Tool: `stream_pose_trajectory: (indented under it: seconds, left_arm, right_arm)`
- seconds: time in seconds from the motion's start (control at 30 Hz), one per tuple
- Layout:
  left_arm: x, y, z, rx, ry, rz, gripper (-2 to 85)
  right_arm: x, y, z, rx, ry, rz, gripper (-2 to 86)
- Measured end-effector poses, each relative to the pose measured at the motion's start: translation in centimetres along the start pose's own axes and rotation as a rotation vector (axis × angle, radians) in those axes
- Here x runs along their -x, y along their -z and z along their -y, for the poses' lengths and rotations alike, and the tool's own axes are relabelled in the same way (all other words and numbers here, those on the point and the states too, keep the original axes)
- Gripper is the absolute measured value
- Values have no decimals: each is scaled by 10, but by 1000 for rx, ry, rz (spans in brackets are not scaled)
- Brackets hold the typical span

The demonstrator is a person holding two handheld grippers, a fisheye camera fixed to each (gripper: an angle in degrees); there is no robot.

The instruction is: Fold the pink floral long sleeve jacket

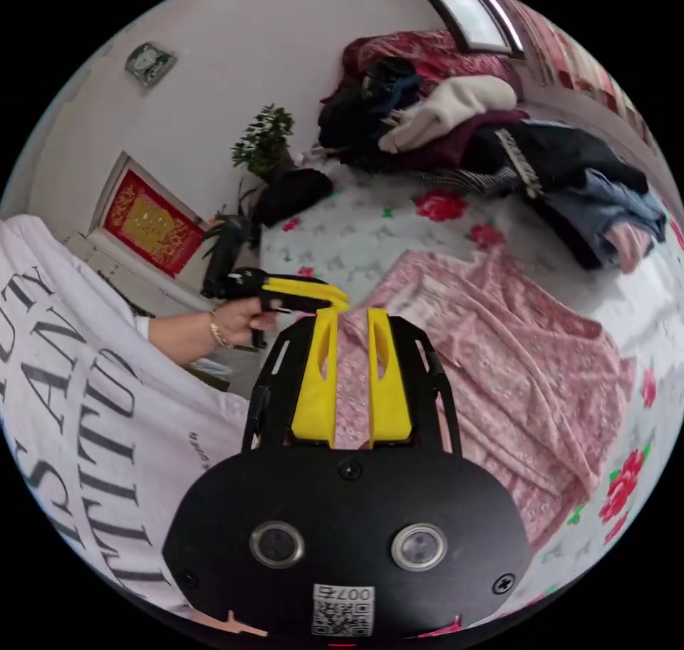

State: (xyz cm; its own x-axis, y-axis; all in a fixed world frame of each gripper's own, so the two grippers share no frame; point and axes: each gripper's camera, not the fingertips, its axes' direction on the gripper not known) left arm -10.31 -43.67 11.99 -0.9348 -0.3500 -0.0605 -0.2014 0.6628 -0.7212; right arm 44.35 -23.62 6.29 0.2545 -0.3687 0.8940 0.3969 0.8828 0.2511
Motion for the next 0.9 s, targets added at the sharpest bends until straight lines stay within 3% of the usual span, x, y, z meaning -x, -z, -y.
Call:
stream_pose_trajectory:
  seconds: [0.23, 0.47, 0.57, 0.63, 0.77, 0.9]
  left_arm:
    - [-15, -17, 37, 41, -112, -109, 121]
    - [-18, -64, 104, 116, -192, -104, 135]
    - [-11, -97, 124, 236, -174, -132, 109]
    - [-3, -115, 133, 329, -110, -112, 9]
    - [-17, -99, 147, 291, -211, -190, -7]
    - [-53, -30, 149, 118, -398, -209, -9]
  right_arm:
    - [-168, 41, -73, 76, -246, -361, 52]
    - [-243, 38, -97, 245, -139, -360, 57]
    - [-260, 32, -103, 304, -97, -331, 49]
    - [-269, 29, -107, 355, -75, -347, 39]
    - [-285, 40, -113, 384, -33, -364, 11]
    - [-295, 72, -114, 300, -50, -332, 2]
